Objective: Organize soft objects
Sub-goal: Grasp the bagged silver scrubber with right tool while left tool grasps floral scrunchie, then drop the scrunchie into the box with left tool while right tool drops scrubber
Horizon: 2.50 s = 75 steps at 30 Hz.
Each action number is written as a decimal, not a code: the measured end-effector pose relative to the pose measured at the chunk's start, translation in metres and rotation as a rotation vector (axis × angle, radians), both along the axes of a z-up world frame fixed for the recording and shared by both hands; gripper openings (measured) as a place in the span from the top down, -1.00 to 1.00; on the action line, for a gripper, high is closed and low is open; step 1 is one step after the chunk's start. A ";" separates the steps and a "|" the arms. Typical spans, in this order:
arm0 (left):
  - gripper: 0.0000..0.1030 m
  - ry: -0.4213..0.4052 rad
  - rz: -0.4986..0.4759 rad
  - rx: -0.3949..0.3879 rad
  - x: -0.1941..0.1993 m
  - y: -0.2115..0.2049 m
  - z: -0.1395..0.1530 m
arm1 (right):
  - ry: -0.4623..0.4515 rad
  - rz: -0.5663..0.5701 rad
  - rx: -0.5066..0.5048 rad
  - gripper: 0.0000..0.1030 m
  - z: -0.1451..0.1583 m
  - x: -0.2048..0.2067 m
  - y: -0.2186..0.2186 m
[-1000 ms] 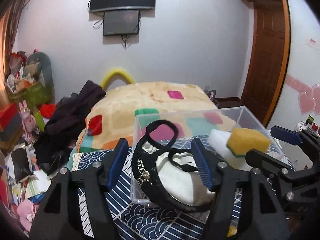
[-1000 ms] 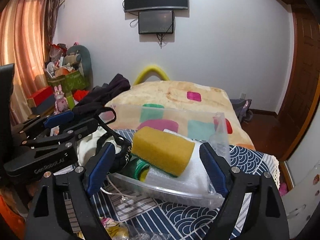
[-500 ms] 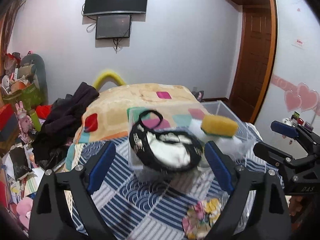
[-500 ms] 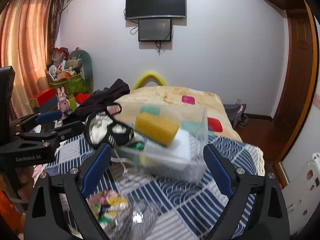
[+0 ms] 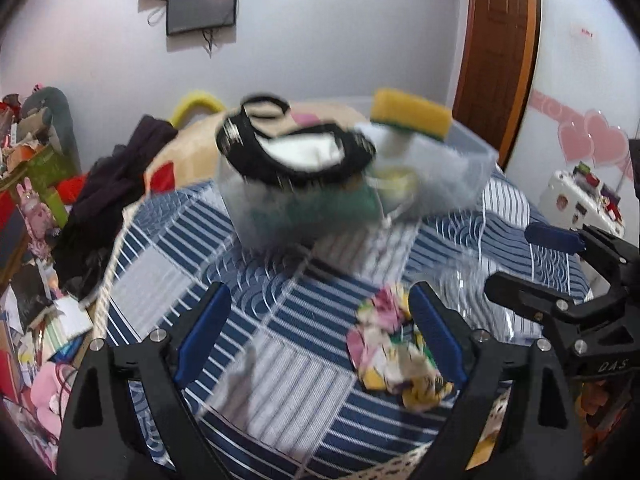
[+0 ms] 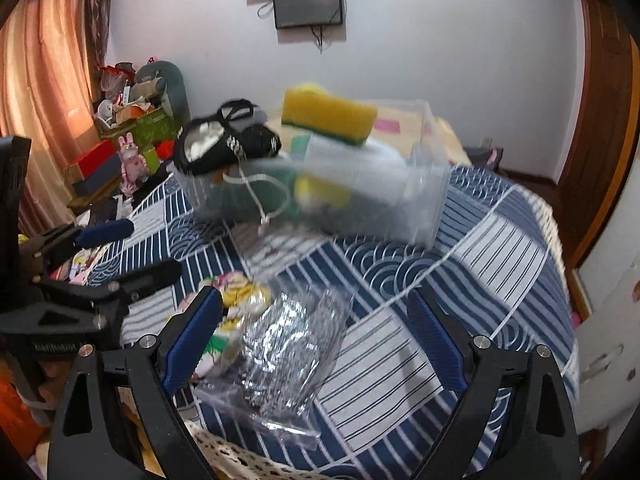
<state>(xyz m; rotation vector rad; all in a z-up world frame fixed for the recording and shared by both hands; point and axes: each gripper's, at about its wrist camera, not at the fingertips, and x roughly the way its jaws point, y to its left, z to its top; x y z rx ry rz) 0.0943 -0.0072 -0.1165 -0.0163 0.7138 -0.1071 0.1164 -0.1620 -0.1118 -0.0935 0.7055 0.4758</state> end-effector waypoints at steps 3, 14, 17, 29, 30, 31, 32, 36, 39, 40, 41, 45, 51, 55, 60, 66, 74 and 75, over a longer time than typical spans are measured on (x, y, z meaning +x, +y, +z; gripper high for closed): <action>-0.76 0.044 -0.016 -0.024 -0.001 -0.003 -0.013 | 0.028 0.012 0.001 -0.79 -0.009 0.000 0.000; 0.39 0.124 -0.138 -0.086 0.002 -0.018 -0.039 | 0.091 0.067 -0.022 -0.09 -0.029 -0.007 0.003; 0.55 0.131 -0.154 -0.095 0.001 -0.020 -0.041 | 0.087 0.083 -0.023 0.17 -0.028 -0.010 0.004; 0.77 0.079 -0.107 -0.097 -0.008 -0.005 -0.025 | 0.050 0.072 0.011 0.45 -0.015 -0.015 -0.004; 0.77 0.066 -0.098 -0.094 -0.010 -0.003 -0.022 | 0.043 0.068 0.012 0.45 -0.013 -0.016 -0.005; 0.77 0.056 -0.093 -0.091 -0.011 -0.002 -0.019 | 0.039 0.066 0.013 0.45 -0.011 -0.016 -0.005; 0.77 0.043 -0.086 -0.089 -0.012 0.001 -0.015 | 0.033 0.063 0.015 0.45 -0.009 -0.016 -0.005; 0.77 0.000 -0.066 -0.088 -0.016 0.007 0.000 | 0.007 0.059 0.019 0.45 -0.001 -0.017 -0.006; 0.77 -0.032 -0.055 -0.094 -0.017 0.011 0.012 | -0.024 0.056 0.018 0.45 0.008 -0.016 -0.005; 0.77 -0.042 -0.054 -0.096 -0.017 0.011 0.016 | -0.040 0.055 0.020 0.45 0.013 -0.016 -0.005; 0.77 -0.053 -0.051 -0.098 -0.018 0.013 0.020 | -0.053 0.053 0.023 0.45 0.017 -0.015 -0.005; 0.77 -0.105 -0.038 -0.111 -0.016 0.016 0.039 | -0.114 0.043 0.043 0.45 0.035 -0.009 -0.004; 0.77 -0.166 -0.012 -0.131 0.002 0.021 0.065 | -0.174 0.016 0.064 0.45 0.054 0.005 -0.002; 0.77 -0.181 0.000 -0.142 0.019 0.024 0.073 | -0.176 0.017 0.059 0.45 0.055 0.019 0.006; 0.77 -0.166 0.028 -0.152 0.046 0.030 0.075 | -0.160 0.015 0.041 0.45 0.051 0.039 0.020; 0.77 -0.133 0.057 -0.146 0.076 0.034 0.068 | -0.152 0.024 0.031 0.45 0.051 0.056 0.038; 0.77 -0.070 0.071 -0.114 0.097 0.030 0.044 | -0.118 0.045 0.001 0.44 0.037 0.064 0.047; 0.76 -0.067 0.074 -0.104 0.098 0.029 0.043 | -0.116 0.047 0.002 0.42 0.037 0.062 0.047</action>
